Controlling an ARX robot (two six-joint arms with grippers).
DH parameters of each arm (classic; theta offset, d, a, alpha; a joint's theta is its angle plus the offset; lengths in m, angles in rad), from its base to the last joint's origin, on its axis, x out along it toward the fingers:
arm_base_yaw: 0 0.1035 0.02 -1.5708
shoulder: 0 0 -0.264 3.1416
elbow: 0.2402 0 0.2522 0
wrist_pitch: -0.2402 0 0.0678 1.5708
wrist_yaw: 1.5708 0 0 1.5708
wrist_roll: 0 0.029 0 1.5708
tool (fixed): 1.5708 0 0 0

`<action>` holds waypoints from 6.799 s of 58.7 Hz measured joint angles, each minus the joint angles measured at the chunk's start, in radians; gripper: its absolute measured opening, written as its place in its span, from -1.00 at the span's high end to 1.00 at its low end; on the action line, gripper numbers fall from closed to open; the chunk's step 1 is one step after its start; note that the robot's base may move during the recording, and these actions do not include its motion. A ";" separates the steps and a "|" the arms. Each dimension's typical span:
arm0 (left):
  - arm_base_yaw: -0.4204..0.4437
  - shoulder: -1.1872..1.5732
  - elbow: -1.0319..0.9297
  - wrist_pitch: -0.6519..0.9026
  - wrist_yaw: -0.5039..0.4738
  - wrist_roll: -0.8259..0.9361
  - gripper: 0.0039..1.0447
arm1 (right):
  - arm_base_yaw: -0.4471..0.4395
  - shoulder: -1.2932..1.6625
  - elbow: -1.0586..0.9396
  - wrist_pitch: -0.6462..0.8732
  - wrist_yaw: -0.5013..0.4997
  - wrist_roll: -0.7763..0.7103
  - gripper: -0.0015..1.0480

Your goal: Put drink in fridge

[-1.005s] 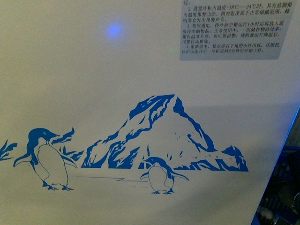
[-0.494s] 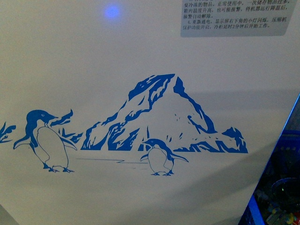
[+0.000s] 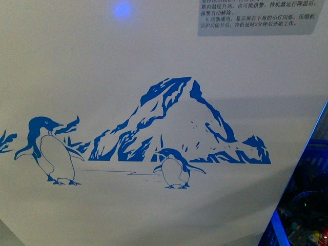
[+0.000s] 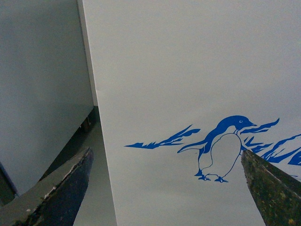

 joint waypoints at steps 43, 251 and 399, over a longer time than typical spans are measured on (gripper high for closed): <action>0.000 0.000 0.000 0.000 0.000 0.000 -0.85 | 0.000 -0.249 -0.348 0.183 -0.041 0.089 0.24; 0.000 0.000 0.000 0.000 0.000 0.000 -0.85 | 0.154 -2.684 -1.293 -0.165 -0.277 0.821 0.26; -0.115 1.722 1.203 -0.253 0.787 1.401 -0.85 | 0.154 -2.684 -1.292 -0.165 -0.279 0.821 0.27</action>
